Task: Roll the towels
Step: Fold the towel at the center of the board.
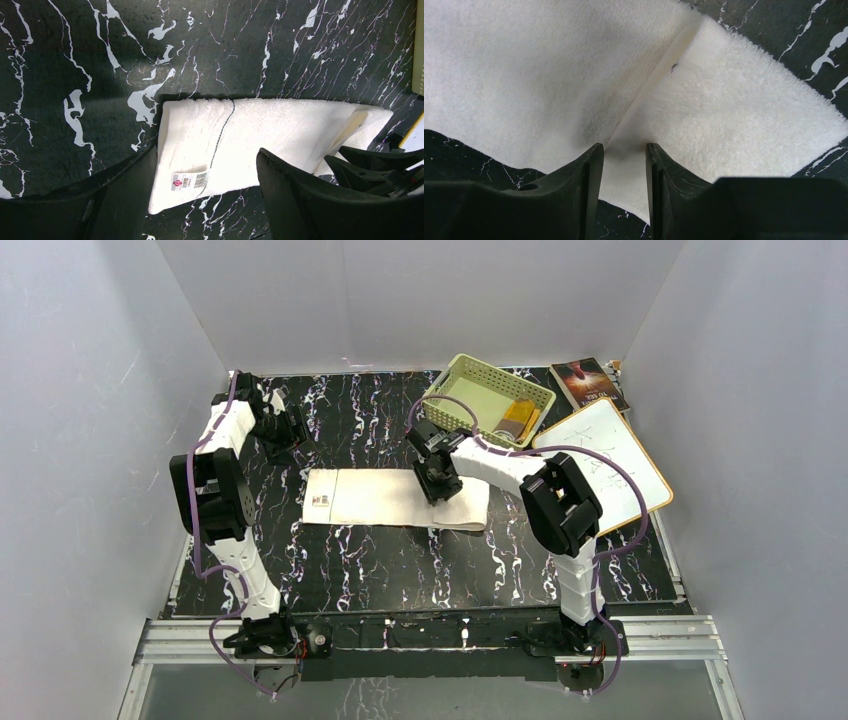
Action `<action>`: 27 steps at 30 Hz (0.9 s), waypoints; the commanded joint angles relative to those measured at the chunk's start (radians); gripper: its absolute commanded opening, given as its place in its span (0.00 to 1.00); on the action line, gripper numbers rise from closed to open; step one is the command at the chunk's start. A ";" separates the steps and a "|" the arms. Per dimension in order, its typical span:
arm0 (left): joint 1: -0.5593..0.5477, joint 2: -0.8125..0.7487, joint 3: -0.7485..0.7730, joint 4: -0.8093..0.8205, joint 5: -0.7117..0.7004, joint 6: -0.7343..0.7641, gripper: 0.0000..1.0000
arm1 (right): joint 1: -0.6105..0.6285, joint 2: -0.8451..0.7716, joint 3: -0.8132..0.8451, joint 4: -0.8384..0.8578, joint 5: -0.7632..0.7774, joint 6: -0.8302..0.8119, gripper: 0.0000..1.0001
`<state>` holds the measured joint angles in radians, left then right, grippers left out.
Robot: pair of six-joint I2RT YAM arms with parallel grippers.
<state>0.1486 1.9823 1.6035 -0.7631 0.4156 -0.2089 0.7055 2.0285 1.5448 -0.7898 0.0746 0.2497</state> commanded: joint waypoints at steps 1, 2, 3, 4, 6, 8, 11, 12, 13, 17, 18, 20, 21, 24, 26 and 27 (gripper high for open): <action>0.007 -0.026 -0.002 -0.021 0.012 0.009 0.71 | 0.008 0.023 0.003 0.022 0.018 0.011 0.35; 0.007 -0.026 -0.002 -0.021 0.011 0.009 0.71 | 0.008 0.026 0.000 0.025 0.018 0.011 0.34; 0.007 -0.027 -0.001 -0.021 0.011 0.009 0.71 | 0.009 0.028 -0.005 0.028 0.017 0.011 0.32; 0.007 -0.026 -0.001 -0.021 0.011 0.009 0.71 | 0.009 0.030 -0.006 0.028 0.016 0.011 0.30; 0.008 -0.027 0.002 -0.025 0.009 0.010 0.71 | 0.009 0.025 -0.008 0.027 0.017 0.011 0.17; 0.007 -0.028 0.004 -0.025 0.007 0.011 0.71 | 0.009 0.014 -0.003 0.020 0.021 0.008 0.05; 0.008 -0.030 0.011 -0.032 0.007 0.012 0.72 | 0.008 -0.011 0.011 -0.005 0.032 0.007 0.04; 0.007 -0.030 0.014 -0.034 0.009 0.012 0.72 | 0.009 -0.021 0.018 -0.018 0.033 0.005 0.03; 0.009 -0.032 0.015 -0.033 0.009 0.012 0.72 | 0.009 -0.033 0.024 -0.034 0.032 0.005 0.01; 0.014 -0.037 0.000 -0.026 0.011 0.012 0.72 | 0.009 -0.082 0.040 -0.075 0.029 0.003 0.00; 0.014 -0.038 -0.008 -0.023 0.011 0.011 0.72 | 0.008 -0.090 0.050 -0.087 0.027 0.003 0.00; 0.016 -0.045 -0.021 -0.017 0.011 0.007 0.72 | 0.009 -0.105 0.079 -0.107 0.017 0.008 0.00; 0.016 -0.050 -0.026 -0.013 0.009 0.005 0.72 | 0.010 -0.109 0.096 -0.109 0.008 0.009 0.00; 0.021 -0.065 -0.020 -0.009 0.005 -0.006 0.72 | 0.023 -0.109 0.160 -0.106 -0.009 0.015 0.00; 0.030 -0.069 0.002 -0.020 0.005 -0.010 0.72 | 0.039 -0.093 0.218 -0.106 -0.021 0.021 0.00; 0.034 -0.070 0.018 -0.028 0.007 -0.010 0.72 | 0.047 -0.083 0.247 -0.105 -0.025 0.025 0.00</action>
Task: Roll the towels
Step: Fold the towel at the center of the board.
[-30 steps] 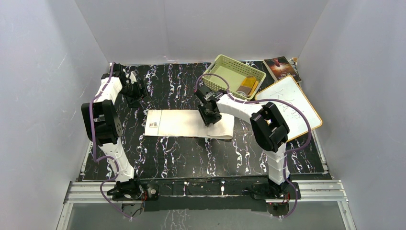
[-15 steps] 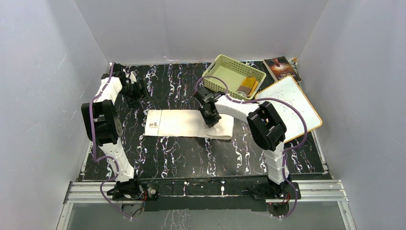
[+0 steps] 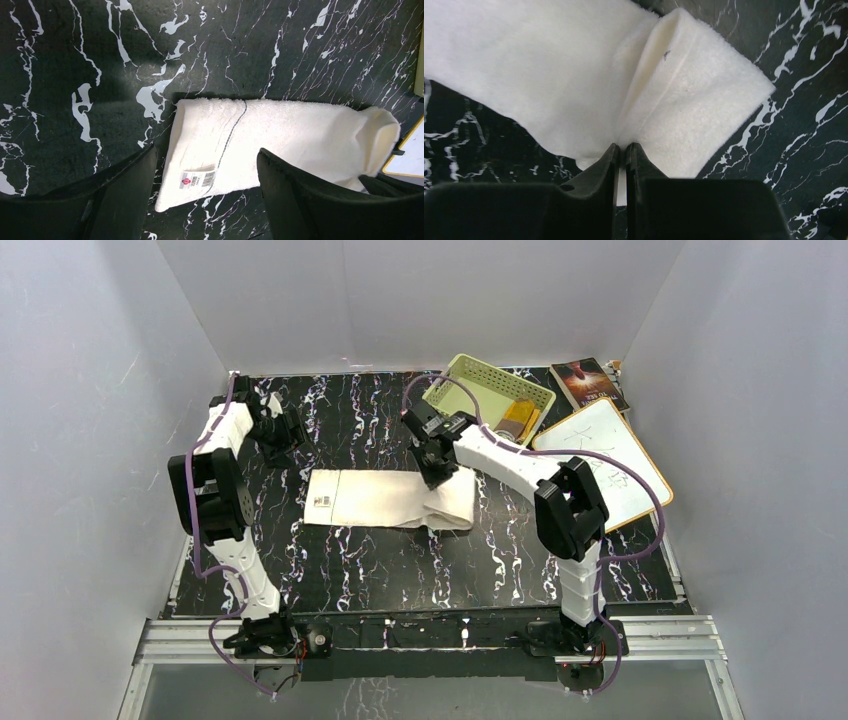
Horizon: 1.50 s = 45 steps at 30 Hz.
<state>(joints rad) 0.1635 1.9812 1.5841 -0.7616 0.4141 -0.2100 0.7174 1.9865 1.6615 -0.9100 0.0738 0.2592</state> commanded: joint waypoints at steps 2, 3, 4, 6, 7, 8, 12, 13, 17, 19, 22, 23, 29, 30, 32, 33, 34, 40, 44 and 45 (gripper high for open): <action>0.026 -0.070 0.068 -0.045 0.013 -0.009 0.72 | 0.051 -0.005 0.193 0.018 -0.033 0.021 0.00; 0.029 -0.070 0.081 -0.053 0.015 -0.009 0.72 | 0.054 0.012 0.220 0.013 -0.038 0.021 0.00; 0.031 -0.069 0.096 -0.062 0.016 -0.007 0.72 | 0.057 0.028 0.243 0.006 -0.041 0.021 0.00; 0.033 -0.065 0.109 -0.075 0.021 -0.001 0.72 | 0.056 0.039 0.238 -0.003 -0.043 0.020 0.00; 0.033 -0.066 0.107 -0.076 0.022 0.001 0.72 | 0.057 0.034 0.217 0.004 -0.038 0.018 0.00; 0.034 -0.069 0.102 -0.075 0.025 0.003 0.72 | 0.057 0.026 0.190 0.015 -0.029 0.015 0.00; 0.034 -0.071 0.063 -0.059 0.036 0.007 0.72 | 0.054 -0.006 0.069 0.067 -0.017 0.010 0.00; 0.035 -0.071 0.050 -0.053 0.038 0.007 0.72 | 0.053 -0.009 0.052 0.066 -0.015 0.010 0.00; 0.031 -0.081 -0.030 -0.001 0.061 -0.009 0.72 | 0.019 -0.062 -0.032 0.085 -0.009 0.011 0.00; 0.013 -0.098 -0.077 0.056 0.100 -0.027 0.70 | -0.003 -0.099 -0.075 0.107 -0.012 0.005 0.00; -0.057 -0.110 -0.130 0.141 0.139 -0.068 0.66 | -0.028 -0.133 -0.112 0.120 -0.011 -0.014 0.00; -0.081 -0.107 -0.144 0.168 0.147 -0.085 0.64 | -0.035 -0.138 -0.121 0.120 -0.012 -0.018 0.00; -0.107 -0.076 -0.255 0.336 0.197 -0.176 0.50 | -0.072 -0.166 -0.155 0.148 -0.055 -0.025 0.00; -0.107 -0.068 -0.267 0.345 0.180 -0.174 0.49 | -0.078 -0.169 -0.160 0.150 -0.062 -0.027 0.00; -0.105 -0.040 -0.295 0.357 0.143 -0.167 0.46 | -0.089 -0.179 -0.170 0.157 -0.076 -0.030 0.00; -0.103 -0.024 -0.313 0.371 0.138 -0.167 0.45 | -0.094 -0.187 -0.178 0.163 -0.081 -0.031 0.00; -0.101 -0.011 -0.333 0.390 0.138 -0.174 0.43 | -0.098 -0.194 -0.185 0.170 -0.087 -0.033 0.00; -0.099 0.032 -0.390 0.421 0.090 -0.199 0.41 | -0.136 -0.226 -0.208 0.176 -0.119 -0.048 0.00; -0.076 0.061 -0.382 0.356 -0.012 -0.168 0.40 | -0.183 -0.290 -0.237 0.179 -0.152 -0.062 0.00; -0.070 0.067 -0.390 0.356 -0.028 -0.167 0.40 | -0.196 -0.304 -0.246 0.180 -0.161 -0.068 0.00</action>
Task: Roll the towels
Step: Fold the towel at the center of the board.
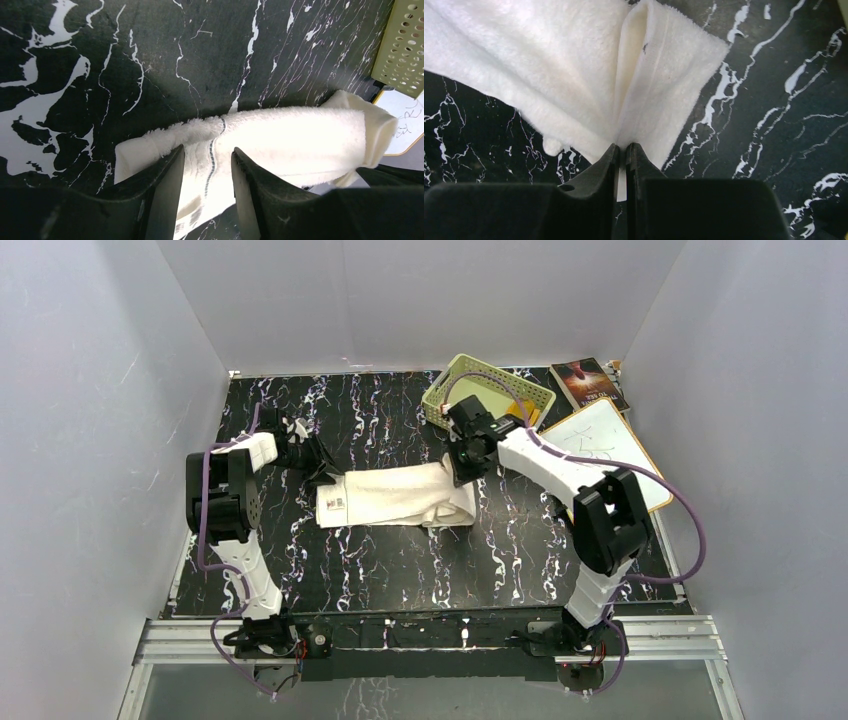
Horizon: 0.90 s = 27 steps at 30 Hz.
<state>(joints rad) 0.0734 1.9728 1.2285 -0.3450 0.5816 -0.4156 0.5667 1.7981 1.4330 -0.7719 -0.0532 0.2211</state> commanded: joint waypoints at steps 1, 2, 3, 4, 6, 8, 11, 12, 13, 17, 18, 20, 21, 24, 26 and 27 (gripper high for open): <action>0.023 0.086 -0.038 -0.065 -0.214 0.040 0.40 | -0.059 -0.128 -0.026 0.044 -0.042 -0.035 0.00; 0.023 0.098 -0.035 -0.076 -0.233 0.046 0.40 | -0.071 -0.143 -0.034 0.045 -0.049 -0.041 0.00; 0.024 0.110 -0.032 -0.087 -0.252 0.050 0.40 | -0.086 -0.151 -0.043 0.045 -0.054 -0.046 0.00; 0.024 0.120 -0.029 -0.092 -0.272 0.053 0.40 | -0.099 -0.166 -0.051 0.045 -0.064 -0.052 0.00; 0.023 0.137 -0.020 -0.106 -0.301 0.060 0.39 | -0.127 -0.189 -0.070 0.046 -0.088 -0.064 0.00; 0.023 0.147 -0.011 -0.117 -0.327 0.064 0.39 | -0.149 -0.213 -0.090 0.052 -0.110 -0.074 0.00; 0.025 0.152 0.002 -0.140 -0.365 0.076 0.39 | -0.173 -0.242 -0.125 0.066 -0.127 -0.087 0.00; 0.029 0.153 0.010 -0.152 -0.379 0.083 0.39 | -0.183 -0.250 -0.135 0.064 -0.132 -0.092 0.00; 0.033 0.149 0.021 -0.166 -0.388 0.091 0.39 | -0.198 -0.259 -0.146 0.061 -0.132 -0.095 0.00; 0.058 0.119 0.073 -0.219 -0.400 0.131 0.41 | -0.285 -0.316 -0.213 0.090 -0.137 -0.075 0.00; 0.063 0.109 0.092 -0.238 -0.404 0.142 0.43 | -0.303 -0.332 -0.227 0.102 -0.138 -0.066 0.00; 0.069 0.079 0.126 -0.269 -0.421 0.160 0.48 | -0.327 -0.355 -0.244 0.117 -0.134 -0.051 0.00; 0.069 0.058 0.135 -0.276 -0.427 0.166 0.52 | -0.333 -0.363 -0.249 0.120 -0.128 -0.045 0.00; 0.070 -0.020 0.144 -0.283 -0.430 0.165 0.57 | -0.344 -0.370 -0.263 0.115 -0.098 -0.027 0.00; 0.069 -0.065 0.131 -0.291 -0.428 0.156 0.58 | -0.352 -0.367 -0.273 0.108 -0.092 -0.022 0.00; 0.068 -0.098 0.117 -0.290 -0.416 0.149 0.59 | -0.353 -0.368 -0.276 0.107 -0.092 -0.021 0.00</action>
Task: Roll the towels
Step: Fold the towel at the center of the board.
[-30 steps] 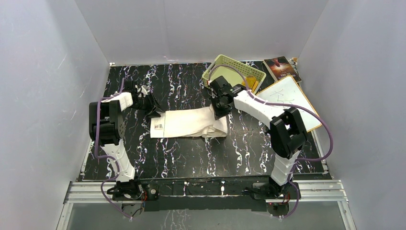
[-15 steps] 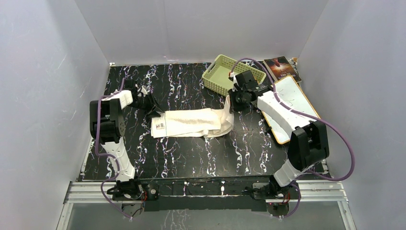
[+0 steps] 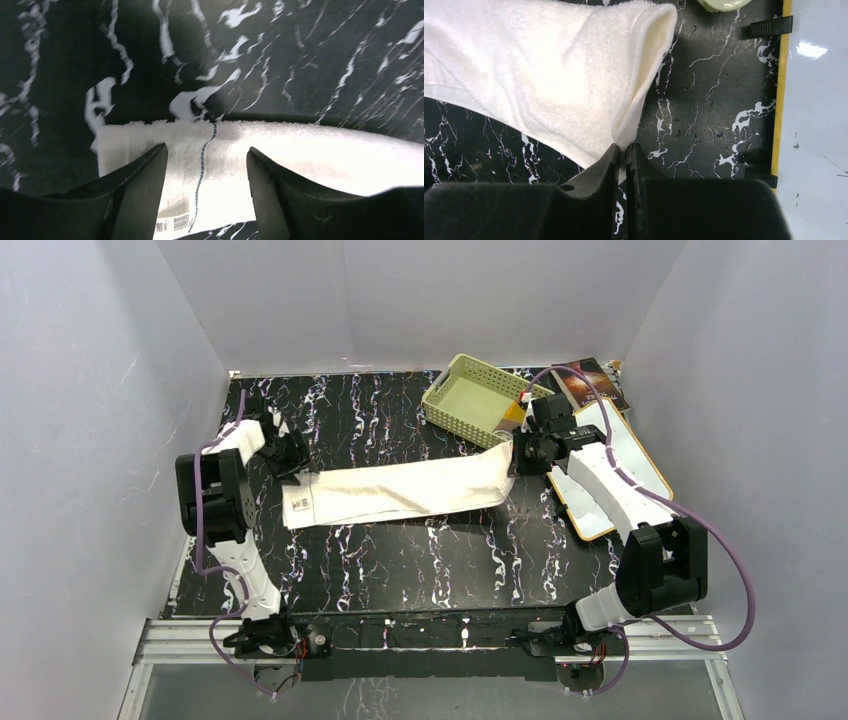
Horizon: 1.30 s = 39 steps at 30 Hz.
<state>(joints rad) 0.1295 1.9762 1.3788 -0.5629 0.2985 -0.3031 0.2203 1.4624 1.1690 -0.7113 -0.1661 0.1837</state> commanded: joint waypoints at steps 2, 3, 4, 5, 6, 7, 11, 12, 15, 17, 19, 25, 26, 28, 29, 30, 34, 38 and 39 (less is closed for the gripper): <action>0.006 -0.154 -0.085 -0.051 -0.080 0.020 0.60 | -0.009 -0.032 -0.013 0.046 0.020 0.015 0.00; -0.006 -0.185 -0.114 -0.038 -0.047 0.011 0.60 | -0.009 -0.033 -0.010 0.047 0.024 0.015 0.00; -0.019 -0.213 -0.141 -0.019 -0.016 0.000 0.60 | -0.009 -0.033 -0.005 0.048 0.029 0.015 0.00; -0.042 -0.240 -0.170 -0.004 0.015 -0.011 0.60 | -0.009 -0.031 0.002 0.049 0.037 0.015 0.00; -0.065 -0.269 -0.197 0.017 0.045 -0.024 0.60 | -0.009 -0.027 0.010 0.045 0.044 0.015 0.00; -0.083 -0.292 -0.222 0.035 0.077 -0.043 0.61 | -0.009 -0.022 0.018 0.043 0.051 0.016 0.00; -0.098 -0.352 -0.283 0.068 0.136 -0.093 0.63 | -0.016 -0.002 0.059 0.022 0.122 0.011 0.00; -0.098 -0.354 -0.284 0.068 0.131 -0.087 0.64 | -0.021 0.001 0.072 0.016 0.140 0.012 0.00; -0.098 -0.318 -0.265 0.040 0.118 -0.062 0.64 | -0.034 0.013 0.124 0.005 0.205 0.014 0.00; -0.097 -0.294 -0.243 0.010 0.086 -0.052 0.64 | -0.025 0.023 0.182 -0.019 0.235 0.004 0.00; -0.094 -0.289 -0.228 0.004 0.064 -0.051 0.64 | 0.019 0.043 0.245 -0.055 0.267 -0.002 0.00; -0.074 -0.298 -0.213 -0.027 0.179 -0.059 0.49 | 0.121 0.110 0.329 -0.081 0.292 0.016 0.00; -0.073 -0.310 -0.224 -0.041 0.199 -0.052 0.49 | 0.128 0.117 0.333 -0.083 0.292 0.020 0.00; -0.074 -0.352 -0.266 -0.060 0.217 -0.039 0.52 | 0.141 0.131 0.342 -0.086 0.290 0.021 0.00; -0.076 -0.380 -0.299 -0.056 0.228 -0.036 0.54 | 0.147 0.136 0.344 -0.088 0.288 0.022 0.00; -0.078 -0.407 -0.333 -0.056 0.234 -0.035 0.54 | 0.152 0.141 0.344 -0.087 0.288 0.021 0.00; -0.117 -0.474 -0.441 -0.024 0.250 -0.060 0.48 | 0.166 0.152 0.342 -0.083 0.279 0.019 0.00; -0.151 -0.497 -0.503 0.052 0.242 -0.107 0.44 | 0.176 0.155 0.335 -0.079 0.269 0.018 0.00; -0.153 -0.502 -0.505 0.072 0.243 -0.115 0.43 | 0.177 0.153 0.333 -0.080 0.269 0.019 0.00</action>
<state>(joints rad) -0.0017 1.5127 0.9005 -0.5510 0.5079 -0.3721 0.3847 1.6279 1.4647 -0.8116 0.0990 0.1928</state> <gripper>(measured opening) 0.451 0.063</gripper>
